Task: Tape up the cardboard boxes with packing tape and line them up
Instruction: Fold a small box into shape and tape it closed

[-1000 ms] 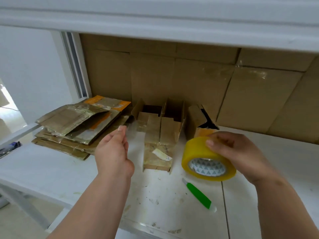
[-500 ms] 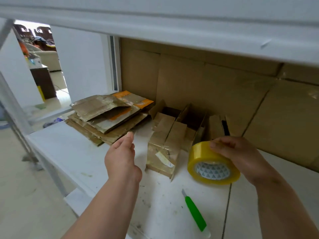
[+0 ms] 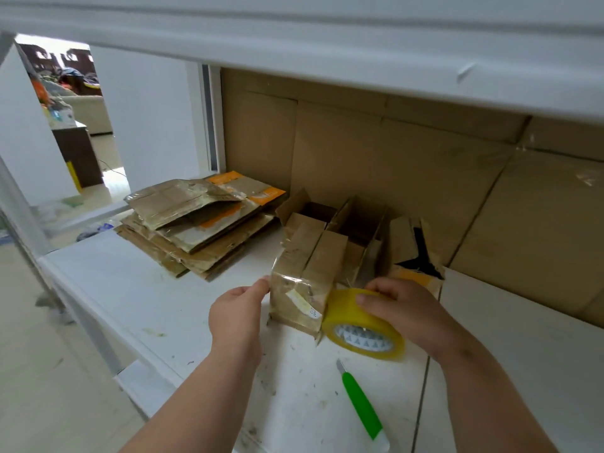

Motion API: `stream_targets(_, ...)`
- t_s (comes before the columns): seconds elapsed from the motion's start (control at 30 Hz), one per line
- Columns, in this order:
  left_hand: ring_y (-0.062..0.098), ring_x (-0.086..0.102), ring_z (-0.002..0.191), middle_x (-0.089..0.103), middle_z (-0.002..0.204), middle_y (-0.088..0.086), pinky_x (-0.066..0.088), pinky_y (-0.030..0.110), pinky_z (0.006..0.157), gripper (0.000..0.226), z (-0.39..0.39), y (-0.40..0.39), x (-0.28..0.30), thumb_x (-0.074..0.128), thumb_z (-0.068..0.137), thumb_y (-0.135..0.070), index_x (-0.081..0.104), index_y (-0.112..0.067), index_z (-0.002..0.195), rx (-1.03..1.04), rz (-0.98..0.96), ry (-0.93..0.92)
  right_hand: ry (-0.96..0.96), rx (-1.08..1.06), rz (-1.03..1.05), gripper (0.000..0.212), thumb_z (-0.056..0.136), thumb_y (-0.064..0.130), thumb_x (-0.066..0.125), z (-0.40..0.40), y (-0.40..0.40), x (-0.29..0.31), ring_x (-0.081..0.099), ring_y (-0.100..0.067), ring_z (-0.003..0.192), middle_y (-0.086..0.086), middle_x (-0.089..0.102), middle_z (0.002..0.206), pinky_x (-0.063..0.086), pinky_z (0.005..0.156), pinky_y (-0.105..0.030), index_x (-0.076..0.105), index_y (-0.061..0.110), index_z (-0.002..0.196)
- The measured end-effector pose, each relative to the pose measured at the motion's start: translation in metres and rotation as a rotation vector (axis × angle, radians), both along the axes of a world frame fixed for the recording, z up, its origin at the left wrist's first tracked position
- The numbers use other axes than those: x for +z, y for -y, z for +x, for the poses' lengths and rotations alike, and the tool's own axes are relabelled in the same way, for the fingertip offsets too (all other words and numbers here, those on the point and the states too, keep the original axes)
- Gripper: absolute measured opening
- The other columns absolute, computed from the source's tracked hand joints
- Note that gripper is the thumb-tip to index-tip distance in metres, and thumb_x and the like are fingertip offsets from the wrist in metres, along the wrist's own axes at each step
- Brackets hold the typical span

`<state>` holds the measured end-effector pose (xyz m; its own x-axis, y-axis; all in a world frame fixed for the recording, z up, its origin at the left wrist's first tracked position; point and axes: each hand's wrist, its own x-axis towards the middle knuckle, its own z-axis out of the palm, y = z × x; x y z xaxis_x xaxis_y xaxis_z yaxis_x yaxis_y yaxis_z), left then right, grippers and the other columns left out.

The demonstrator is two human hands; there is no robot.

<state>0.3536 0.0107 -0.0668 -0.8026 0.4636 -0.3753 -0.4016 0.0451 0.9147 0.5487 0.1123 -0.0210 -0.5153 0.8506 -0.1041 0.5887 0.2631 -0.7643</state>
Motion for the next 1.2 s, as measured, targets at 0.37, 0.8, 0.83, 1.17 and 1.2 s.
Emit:
stream_targets(0.37, 0.017, 0.06, 0.092, 0.058, 0.109, 0.003, 0.048, 0.029, 0.073, 0.037, -0.015, 0.002, 0.019, 0.076, 0.085, -0.014, 0.051, -0.026, 0.111, -0.226, 0.086, -0.346, 0.112, -0.079, 0.053, 0.017, 0.088, 0.049, 0.065, -0.017, 0.013, -0.001, 0.057, -0.006, 0.09, 0.019, 0.057, 0.093, 0.047, 0.075, -0.027, 0.062, 0.039, 0.101)
stream_targets(0.8, 0.003, 0.05, 0.124, 0.057, 0.136, -0.015, 0.036, 0.009, 0.09, 0.035, -0.027, 0.01, 0.01, 0.046, 0.101, -0.038, 0.062, -0.029, 0.131, -0.54, -0.036, -0.851, 0.251, -0.127, 0.16, 0.023, 0.087, 0.058, 0.058, -0.038, 0.028, -0.001, 0.058, -0.015, 0.096, 0.009, 0.062, 0.097, 0.052, 0.089, -0.039, 0.057, 0.04, 0.101)
stream_targets(0.83, 0.005, 0.052, 0.119, 0.058, 0.13, -0.015, 0.039, 0.017, 0.09, 0.036, -0.027, 0.009, 0.012, 0.044, 0.101, -0.044, 0.066, -0.028, 0.125, -0.541, -0.051, -0.848, 0.255, -0.134, 0.166, 0.023, 0.087, 0.058, 0.057, -0.039, 0.029, -0.001, 0.058, -0.016, 0.097, 0.009, 0.062, 0.096, 0.052, 0.09, -0.039, 0.057, 0.039, 0.101)
stream_targets(1.17, 0.012, 0.056, 0.069, 0.062, 0.072, -0.001, 0.036, 0.024, 0.053, 0.026, -0.043, -0.022, 0.039, 0.058, 0.094, -0.039, 0.063, -0.018, 0.079, -0.537, -0.349, -0.991, 0.341, -0.082, 0.397, 0.03, 0.096, 0.044, 0.051, -0.052, 0.045, 0.003, 0.053, -0.011, 0.101, 0.013, 0.058, 0.121, 0.035, 0.104, -0.037, 0.049, 0.038, 0.125)
stream_targets(1.2, 0.013, 0.057, 0.07, 0.062, 0.073, -0.001, 0.036, 0.024, 0.054, 0.025, -0.043, -0.024, 0.039, 0.057, 0.094, -0.038, 0.063, -0.019, 0.08, -0.548, -0.357, -1.003, 0.322, -0.078, 0.426, 0.031, 0.096, 0.041, 0.052, -0.052, 0.046, 0.002, 0.054, -0.01, 0.104, 0.015, 0.056, 0.123, 0.034, 0.107, -0.038, 0.046, 0.04, 0.126)
